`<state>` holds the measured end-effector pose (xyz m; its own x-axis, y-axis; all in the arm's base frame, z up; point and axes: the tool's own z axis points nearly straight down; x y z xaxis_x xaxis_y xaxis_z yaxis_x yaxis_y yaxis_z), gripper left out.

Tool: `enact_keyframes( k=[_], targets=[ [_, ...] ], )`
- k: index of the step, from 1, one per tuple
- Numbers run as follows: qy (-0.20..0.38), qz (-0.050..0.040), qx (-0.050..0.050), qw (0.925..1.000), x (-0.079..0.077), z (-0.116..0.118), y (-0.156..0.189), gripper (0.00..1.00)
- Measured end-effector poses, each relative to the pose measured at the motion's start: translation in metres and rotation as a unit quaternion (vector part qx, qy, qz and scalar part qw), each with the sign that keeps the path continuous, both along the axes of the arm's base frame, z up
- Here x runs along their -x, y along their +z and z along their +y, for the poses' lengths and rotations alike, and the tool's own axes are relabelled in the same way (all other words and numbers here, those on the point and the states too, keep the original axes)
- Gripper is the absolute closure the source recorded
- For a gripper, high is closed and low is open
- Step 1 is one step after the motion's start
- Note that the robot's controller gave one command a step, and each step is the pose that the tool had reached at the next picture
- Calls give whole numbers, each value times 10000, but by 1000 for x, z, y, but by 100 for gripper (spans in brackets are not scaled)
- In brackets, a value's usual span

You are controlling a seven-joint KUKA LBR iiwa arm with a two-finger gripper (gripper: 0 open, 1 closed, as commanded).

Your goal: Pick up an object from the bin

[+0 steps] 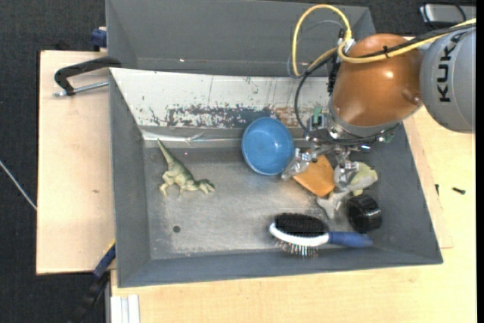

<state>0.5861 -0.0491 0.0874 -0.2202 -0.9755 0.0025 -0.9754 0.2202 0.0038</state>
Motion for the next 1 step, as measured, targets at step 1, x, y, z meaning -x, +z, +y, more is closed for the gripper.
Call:
enact_keyframes(
  k=[1],
  targets=[
    [-10, -20, -6, 10000, -1, 0, 0, 100]
  ],
)
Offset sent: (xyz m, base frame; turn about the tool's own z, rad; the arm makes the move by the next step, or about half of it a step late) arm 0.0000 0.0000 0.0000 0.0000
